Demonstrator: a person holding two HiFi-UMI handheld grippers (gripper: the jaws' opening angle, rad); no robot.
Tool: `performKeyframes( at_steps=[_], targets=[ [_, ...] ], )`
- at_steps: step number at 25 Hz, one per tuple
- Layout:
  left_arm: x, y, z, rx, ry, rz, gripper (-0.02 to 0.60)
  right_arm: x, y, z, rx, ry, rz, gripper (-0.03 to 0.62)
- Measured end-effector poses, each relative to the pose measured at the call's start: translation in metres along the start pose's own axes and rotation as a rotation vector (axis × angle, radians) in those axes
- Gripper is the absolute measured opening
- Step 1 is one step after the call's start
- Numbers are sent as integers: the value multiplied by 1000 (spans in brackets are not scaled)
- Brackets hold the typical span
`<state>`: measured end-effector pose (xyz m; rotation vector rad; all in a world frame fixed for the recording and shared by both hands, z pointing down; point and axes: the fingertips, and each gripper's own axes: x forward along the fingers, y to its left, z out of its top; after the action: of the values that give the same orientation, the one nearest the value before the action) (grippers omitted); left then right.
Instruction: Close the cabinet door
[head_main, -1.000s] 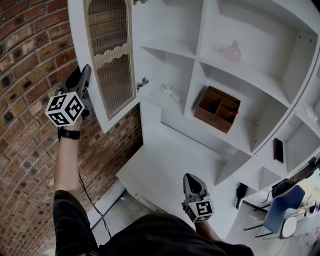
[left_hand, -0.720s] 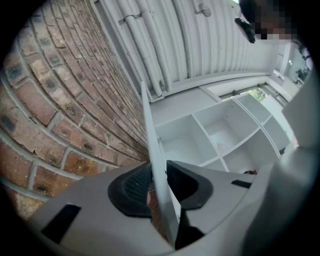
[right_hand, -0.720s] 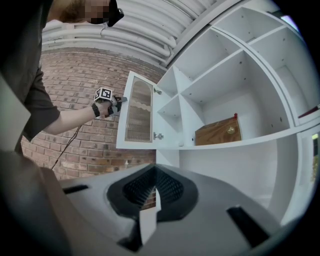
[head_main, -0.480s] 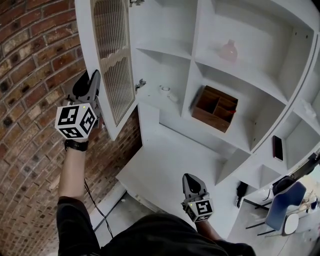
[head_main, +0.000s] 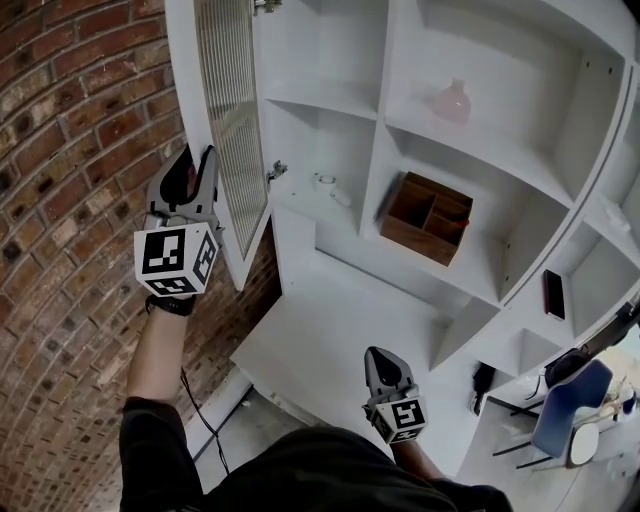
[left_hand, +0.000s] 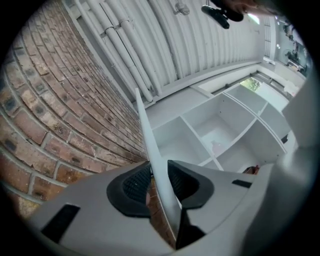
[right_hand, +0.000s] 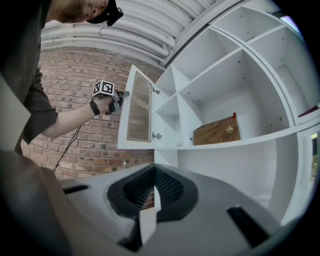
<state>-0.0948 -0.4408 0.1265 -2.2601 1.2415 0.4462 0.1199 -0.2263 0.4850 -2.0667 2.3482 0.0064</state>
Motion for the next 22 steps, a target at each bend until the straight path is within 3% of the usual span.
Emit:
performKeyframes(
  at_steps=[9,22],
  targets=[
    [8,-43,10,83,-43,-18,132,-3,-4,0,1,-2,-19,-3],
    [27,-99,18,162,-97,-36,156,-27,-35,-3,15,-7,-112,-3]
  ],
)
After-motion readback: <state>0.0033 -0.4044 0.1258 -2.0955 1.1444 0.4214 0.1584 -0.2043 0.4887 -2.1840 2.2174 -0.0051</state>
